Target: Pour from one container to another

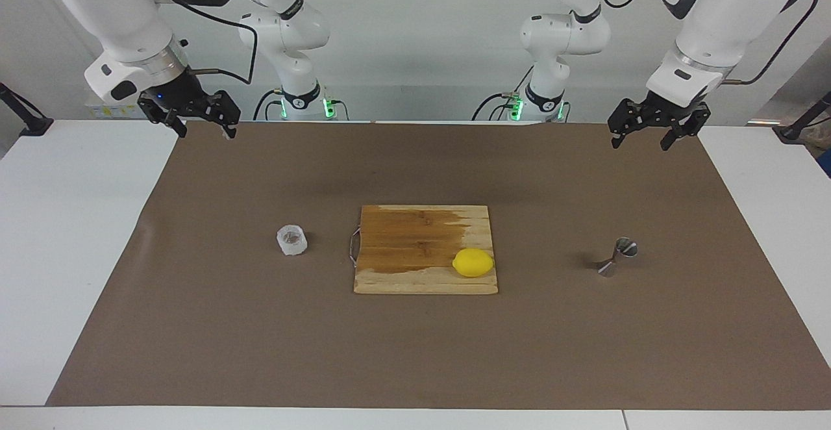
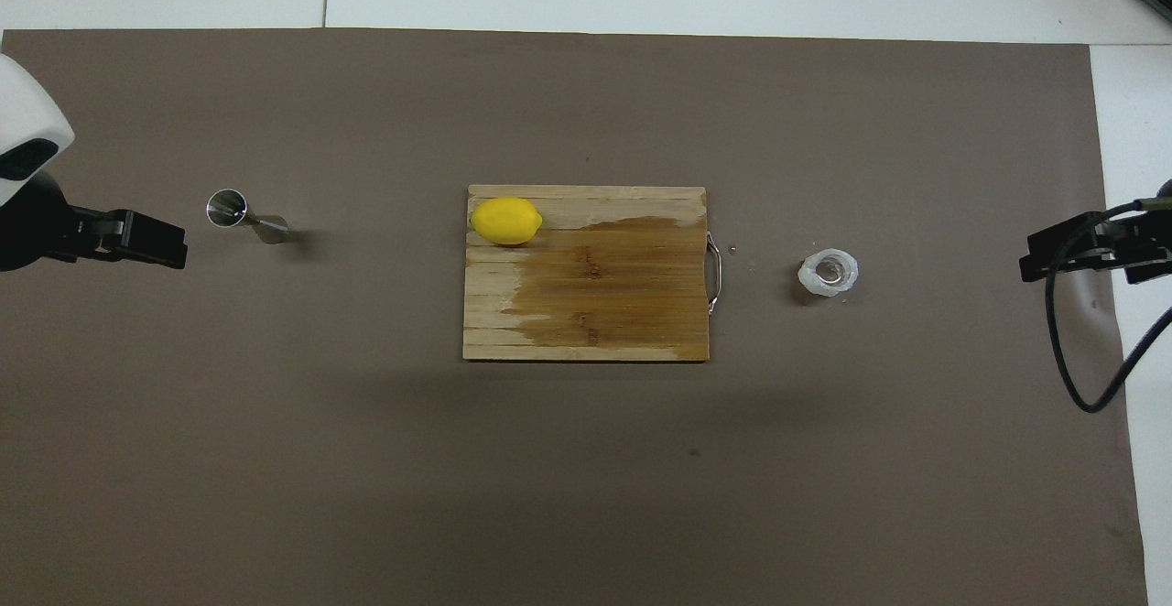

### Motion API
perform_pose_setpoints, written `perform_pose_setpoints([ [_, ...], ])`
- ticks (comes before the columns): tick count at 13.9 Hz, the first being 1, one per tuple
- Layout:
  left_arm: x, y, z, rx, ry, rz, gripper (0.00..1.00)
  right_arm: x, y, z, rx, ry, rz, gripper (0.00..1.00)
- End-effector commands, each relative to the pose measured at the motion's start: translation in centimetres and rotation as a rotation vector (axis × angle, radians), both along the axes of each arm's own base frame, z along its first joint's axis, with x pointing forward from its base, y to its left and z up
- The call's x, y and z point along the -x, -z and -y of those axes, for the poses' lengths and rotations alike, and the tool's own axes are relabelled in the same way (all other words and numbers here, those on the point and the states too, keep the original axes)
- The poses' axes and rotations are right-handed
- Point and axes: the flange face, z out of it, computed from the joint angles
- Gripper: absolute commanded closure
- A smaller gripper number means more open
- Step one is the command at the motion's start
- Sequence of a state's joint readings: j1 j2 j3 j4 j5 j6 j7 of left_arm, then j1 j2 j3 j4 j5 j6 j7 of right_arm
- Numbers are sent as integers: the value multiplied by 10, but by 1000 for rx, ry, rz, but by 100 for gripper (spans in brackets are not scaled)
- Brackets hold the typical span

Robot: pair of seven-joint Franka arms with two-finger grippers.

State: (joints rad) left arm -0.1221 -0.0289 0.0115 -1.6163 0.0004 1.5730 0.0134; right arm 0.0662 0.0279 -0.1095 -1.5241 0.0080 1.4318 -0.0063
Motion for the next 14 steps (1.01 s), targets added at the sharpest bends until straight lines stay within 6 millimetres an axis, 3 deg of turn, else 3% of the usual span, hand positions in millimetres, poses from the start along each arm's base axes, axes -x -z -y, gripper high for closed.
perform_pose_setpoints([
  [1, 6, -2, -4, 1, -7, -10, 0, 7, -1, 1, -22, -5, -3, 0],
  [5, 10, -3, 2, 0, -6, -16, 0, 7, -1, 1, -22, -5, -3, 0],
  [10, 6, -2, -5, 4, -23, 6, 0, 7, 0, 1, -22, -5, -5, 0],
  [14, -20, 18, -34, 97, -165, -33, 0, 7, 0, 1, -22, -5, -5, 0],
])
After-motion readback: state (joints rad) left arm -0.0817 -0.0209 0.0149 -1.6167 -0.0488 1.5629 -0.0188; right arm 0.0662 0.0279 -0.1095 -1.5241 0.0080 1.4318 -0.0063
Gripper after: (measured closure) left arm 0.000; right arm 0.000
